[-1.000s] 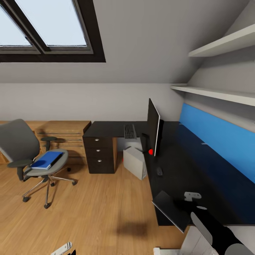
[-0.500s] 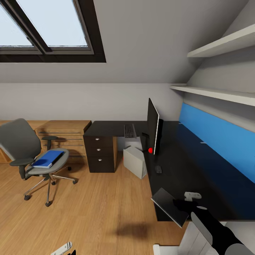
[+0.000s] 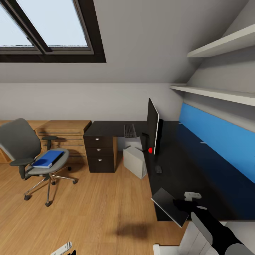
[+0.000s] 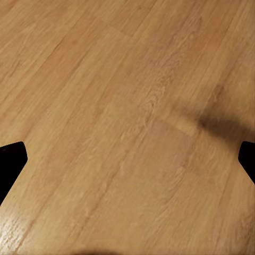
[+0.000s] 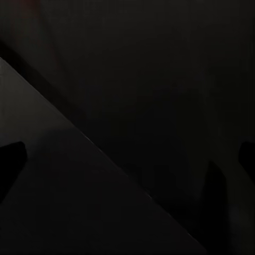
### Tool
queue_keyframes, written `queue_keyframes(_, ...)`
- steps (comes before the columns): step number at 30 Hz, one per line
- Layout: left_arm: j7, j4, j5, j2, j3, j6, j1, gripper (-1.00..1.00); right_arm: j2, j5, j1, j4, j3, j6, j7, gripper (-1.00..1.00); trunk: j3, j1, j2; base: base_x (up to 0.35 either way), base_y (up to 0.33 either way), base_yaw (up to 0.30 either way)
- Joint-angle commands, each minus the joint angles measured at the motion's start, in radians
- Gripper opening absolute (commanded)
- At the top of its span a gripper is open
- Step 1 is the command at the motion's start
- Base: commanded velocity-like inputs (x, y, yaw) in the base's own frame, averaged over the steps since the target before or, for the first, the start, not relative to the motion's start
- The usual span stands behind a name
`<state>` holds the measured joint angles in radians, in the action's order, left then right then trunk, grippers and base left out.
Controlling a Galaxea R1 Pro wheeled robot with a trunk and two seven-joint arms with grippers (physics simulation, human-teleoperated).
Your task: In the bedroom, organize the workspace by keeping the computer under the desk, ensuring the monitor is on the desk, placing the keyboard on the desk next to the monitor, placing the mouse on the desk next to the keyboard, moving the folder from the swivel chair onto the desk next to the mouse, stacking the notebook on top of the folder with the pen on top of the notebook, and positioning the swivel chair next to the desk.
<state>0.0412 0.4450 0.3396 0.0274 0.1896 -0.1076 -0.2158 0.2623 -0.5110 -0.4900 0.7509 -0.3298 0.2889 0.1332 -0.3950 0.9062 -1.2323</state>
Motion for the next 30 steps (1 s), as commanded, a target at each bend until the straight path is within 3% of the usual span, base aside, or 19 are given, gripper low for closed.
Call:
queue_keyframes(1, 0.002, 0.0, 0.01, 0.0, -0.002, -0.003, 0.0, 1.0, 0.002, -0.01, -0.001, 0.002, -0.007, 0.003, 0.009, 1.0, -0.001, 0.0, -0.001, 0.0, 0.0, 0.0)
queue_keyframes(20, 0.002, 0.0, 0.01, 0.0, -0.002, -0.003, 0.0, 1.0, 0.002, -0.009, -0.001, 0.002, -0.009, 0.003, -0.059, 1.0, -0.001, 0.0, -0.001, 0.0, 0.0, 0.0)
queue_keyframes(30, 0.002, 0.0, 0.01, 0.0, -0.002, -0.003, 0.0, 1.0, 0.002, -0.01, -0.001, 0.0, -0.051, 0.003, -0.061, 1.0, -0.001, 0.0, -0.001, 0.0, 0.0, 0.0)
